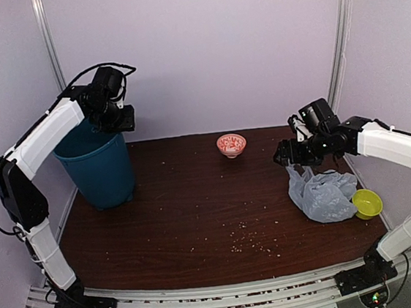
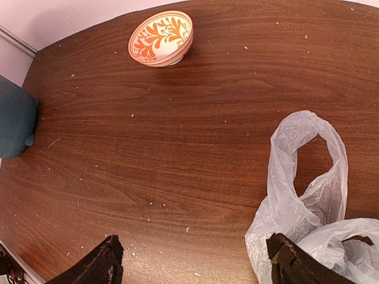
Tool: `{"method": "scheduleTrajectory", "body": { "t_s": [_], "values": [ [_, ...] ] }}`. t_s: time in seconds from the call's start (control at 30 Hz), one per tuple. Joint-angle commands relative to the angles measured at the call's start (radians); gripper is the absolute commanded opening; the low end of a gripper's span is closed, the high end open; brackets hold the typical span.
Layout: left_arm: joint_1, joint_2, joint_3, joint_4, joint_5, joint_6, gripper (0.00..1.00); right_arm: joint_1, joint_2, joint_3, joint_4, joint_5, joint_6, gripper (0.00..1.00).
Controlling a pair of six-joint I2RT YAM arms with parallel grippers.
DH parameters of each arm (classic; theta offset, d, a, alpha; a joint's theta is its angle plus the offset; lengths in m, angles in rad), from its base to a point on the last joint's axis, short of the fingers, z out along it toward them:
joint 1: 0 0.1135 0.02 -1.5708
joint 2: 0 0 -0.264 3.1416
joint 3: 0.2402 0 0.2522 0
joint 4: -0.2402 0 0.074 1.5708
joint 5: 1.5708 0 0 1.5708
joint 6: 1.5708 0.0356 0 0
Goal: Put the trash bags into the trash bin
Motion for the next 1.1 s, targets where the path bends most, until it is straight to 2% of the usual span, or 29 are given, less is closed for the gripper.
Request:
{"method": "scheduleTrajectory", "body": {
  "t_s": [0.0,0.13,0.53,0.7,0.87,1.0,1.07],
  "values": [
    [0.005,0.025,0.062,0.050,0.082,0.010,0.43,0.002,0.003,0.025,0.000,-0.010,-0.022,0.85],
    [0.004,0.074,0.102,0.052,0.201,0.002,0.27,0.001,0.007,0.022,-0.003,-0.019,-0.028,0.85],
    [-0.064,0.126,0.155,0.063,0.277,-0.057,0.11,0.001,0.043,0.028,0.010,-0.071,-0.027,0.85],
    [-0.098,0.125,0.166,0.063,0.266,-0.048,0.00,0.001,0.047,0.024,0.010,-0.069,-0.038,0.85],
    [-0.121,0.112,0.168,0.077,0.270,-0.030,0.00,0.001,0.067,0.038,0.014,-0.077,-0.038,0.85],
    [-0.140,0.114,0.167,0.133,0.335,-0.006,0.00,0.001,0.077,0.039,0.024,-0.077,-0.037,0.85],
    [-0.145,0.124,0.176,0.132,0.315,-0.003,0.00,0.001,0.086,0.038,0.029,-0.087,-0.033,0.85]
  ]
}}
